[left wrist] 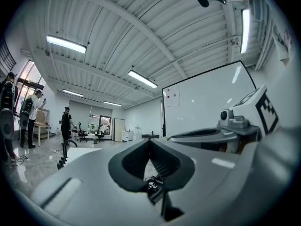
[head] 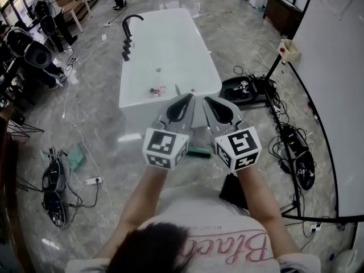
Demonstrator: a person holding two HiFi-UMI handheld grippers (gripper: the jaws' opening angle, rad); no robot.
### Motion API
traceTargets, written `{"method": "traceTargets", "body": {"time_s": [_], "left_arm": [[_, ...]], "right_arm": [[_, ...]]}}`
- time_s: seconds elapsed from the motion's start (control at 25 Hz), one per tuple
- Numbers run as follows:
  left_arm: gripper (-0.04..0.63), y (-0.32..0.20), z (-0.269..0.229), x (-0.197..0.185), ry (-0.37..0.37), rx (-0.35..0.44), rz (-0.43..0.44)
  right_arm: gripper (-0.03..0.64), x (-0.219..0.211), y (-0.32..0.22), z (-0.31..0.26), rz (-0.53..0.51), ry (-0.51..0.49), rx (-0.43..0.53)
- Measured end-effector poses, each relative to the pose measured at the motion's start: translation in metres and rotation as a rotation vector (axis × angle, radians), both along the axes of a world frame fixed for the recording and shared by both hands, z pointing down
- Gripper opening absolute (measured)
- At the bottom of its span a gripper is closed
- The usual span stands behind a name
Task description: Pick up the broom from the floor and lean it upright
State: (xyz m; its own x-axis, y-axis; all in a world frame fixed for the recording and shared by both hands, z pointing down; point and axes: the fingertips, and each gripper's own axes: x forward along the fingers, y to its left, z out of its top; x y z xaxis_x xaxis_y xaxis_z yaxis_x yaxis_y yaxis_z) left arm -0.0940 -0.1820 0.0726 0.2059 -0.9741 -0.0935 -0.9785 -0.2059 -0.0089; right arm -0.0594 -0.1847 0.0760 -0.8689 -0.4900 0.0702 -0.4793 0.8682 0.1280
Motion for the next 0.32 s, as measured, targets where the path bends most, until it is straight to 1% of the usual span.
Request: {"method": "traceTargets", "body": {"time_s": [0.12,0.32], "left_arm": [[0.000,-0.0012,0.0023,-0.0006,0.002,-0.004,0.003],[0.000,0.0000,0.0033,0.0028,0.015,-0.007,0.012]], "right_arm": [[0.000,0.0003,-0.0023,0.0038,0.015,0.015,-0.013],[0.000,0.0026,-0.0019,0.0069,0.025,0.010,-0.023]]}}
